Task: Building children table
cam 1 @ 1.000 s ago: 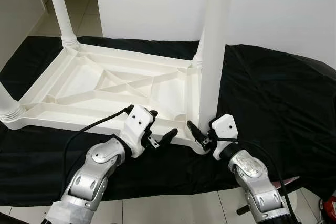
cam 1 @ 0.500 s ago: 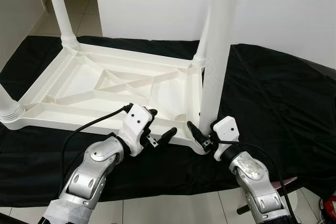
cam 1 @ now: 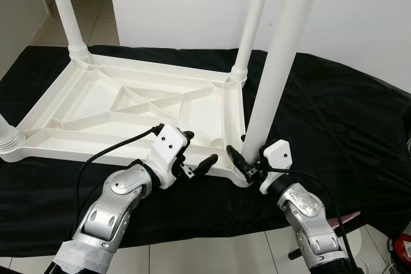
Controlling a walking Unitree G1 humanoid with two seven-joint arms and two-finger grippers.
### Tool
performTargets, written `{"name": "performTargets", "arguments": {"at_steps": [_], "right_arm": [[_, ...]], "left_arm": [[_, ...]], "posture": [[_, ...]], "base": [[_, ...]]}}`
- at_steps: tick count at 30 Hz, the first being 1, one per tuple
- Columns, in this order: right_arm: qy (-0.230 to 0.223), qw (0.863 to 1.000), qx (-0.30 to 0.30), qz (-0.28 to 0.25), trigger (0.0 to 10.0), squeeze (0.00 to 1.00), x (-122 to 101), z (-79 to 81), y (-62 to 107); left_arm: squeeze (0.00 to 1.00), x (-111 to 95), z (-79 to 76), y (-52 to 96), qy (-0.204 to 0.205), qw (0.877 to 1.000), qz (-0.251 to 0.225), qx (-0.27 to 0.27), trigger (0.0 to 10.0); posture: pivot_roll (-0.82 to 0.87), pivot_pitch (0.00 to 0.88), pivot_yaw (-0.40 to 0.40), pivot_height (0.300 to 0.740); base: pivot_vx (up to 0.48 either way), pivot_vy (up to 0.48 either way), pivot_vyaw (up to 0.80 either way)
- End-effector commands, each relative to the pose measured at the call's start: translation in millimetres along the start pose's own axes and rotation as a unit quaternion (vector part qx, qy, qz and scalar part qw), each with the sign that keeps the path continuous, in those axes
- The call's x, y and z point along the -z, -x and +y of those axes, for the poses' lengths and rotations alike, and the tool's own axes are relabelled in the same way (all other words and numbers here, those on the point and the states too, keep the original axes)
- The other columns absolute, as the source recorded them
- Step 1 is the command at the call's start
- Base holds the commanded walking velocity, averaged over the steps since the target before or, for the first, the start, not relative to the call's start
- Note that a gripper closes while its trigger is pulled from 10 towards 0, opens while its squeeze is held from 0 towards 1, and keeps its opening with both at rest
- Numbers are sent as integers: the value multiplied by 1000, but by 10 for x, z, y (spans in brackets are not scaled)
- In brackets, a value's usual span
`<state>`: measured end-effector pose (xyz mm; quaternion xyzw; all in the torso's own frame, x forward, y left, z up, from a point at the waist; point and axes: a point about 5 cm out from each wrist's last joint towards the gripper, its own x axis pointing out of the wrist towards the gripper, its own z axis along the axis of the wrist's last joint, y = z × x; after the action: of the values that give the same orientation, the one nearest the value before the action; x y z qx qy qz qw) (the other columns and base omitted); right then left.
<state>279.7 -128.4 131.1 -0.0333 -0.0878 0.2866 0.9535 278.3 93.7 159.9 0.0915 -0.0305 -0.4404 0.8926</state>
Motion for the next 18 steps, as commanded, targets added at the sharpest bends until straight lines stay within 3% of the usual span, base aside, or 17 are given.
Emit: {"name": "performTargets", "arguments": {"at_steps": [1, 18], "right_arm": [[-49, 998, 7, 38, 10000, 0, 158, 16, 18], [-112, 990, 55, 67, 10000, 0, 231, -31, 5]], "left_arm": [[0, -5, -24, -12, -3, 1000, 0, 12, 10000], [0, 5, -30, 4, -5, 1000, 4, 11, 10000]], "posture": [[67, 89, -67, 740], [66, 95, -67, 740]], "base": [[0, 0, 0], [0, 0, 0]]}}
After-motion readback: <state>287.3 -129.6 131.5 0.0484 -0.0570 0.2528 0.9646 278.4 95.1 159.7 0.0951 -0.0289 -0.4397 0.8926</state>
